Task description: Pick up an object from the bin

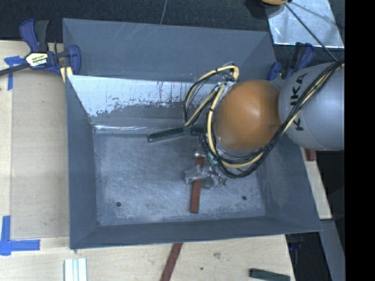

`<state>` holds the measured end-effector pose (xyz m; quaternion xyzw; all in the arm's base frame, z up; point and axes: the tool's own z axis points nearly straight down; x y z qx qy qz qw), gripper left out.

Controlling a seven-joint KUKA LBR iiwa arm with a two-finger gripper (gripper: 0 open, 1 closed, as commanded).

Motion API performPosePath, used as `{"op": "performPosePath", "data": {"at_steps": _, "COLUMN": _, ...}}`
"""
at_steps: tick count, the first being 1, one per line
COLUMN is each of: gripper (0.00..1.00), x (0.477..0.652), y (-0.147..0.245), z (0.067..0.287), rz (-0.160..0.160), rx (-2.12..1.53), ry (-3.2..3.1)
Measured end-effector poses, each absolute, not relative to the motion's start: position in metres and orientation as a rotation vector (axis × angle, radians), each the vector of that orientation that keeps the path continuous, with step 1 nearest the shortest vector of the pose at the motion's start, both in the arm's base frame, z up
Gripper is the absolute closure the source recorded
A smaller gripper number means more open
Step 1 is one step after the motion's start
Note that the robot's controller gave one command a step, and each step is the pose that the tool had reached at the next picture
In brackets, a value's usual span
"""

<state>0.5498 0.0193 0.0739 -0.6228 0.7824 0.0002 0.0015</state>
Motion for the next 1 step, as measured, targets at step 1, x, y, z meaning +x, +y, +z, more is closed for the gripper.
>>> {"op": "performPosePath", "data": {"at_steps": 1, "gripper": 1.0, "x": 0.4952, "y": 0.0249, "z": 0.2331, "rz": -0.003, "rx": -1.943, "ry": 2.463}}
